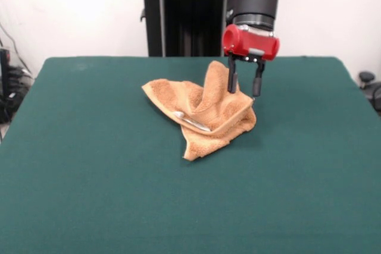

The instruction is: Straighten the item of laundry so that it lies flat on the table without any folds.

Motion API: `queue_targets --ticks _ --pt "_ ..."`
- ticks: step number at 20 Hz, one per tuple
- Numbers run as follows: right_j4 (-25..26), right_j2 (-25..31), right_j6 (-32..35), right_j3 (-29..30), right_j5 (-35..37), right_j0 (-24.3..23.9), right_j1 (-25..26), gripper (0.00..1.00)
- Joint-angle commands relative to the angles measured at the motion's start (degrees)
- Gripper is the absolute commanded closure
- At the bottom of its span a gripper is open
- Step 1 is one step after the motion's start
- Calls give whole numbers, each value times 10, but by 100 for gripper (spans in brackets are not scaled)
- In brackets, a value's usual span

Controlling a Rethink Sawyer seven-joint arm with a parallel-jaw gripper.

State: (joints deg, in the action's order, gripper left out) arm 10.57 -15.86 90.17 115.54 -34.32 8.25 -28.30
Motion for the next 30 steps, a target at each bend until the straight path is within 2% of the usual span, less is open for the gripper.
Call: queue_targets --ticks 1,30 --pt "10 56 109 -20 -7 -6 1 0" --pt "33 92 121 -15 16 -28 -2 0"
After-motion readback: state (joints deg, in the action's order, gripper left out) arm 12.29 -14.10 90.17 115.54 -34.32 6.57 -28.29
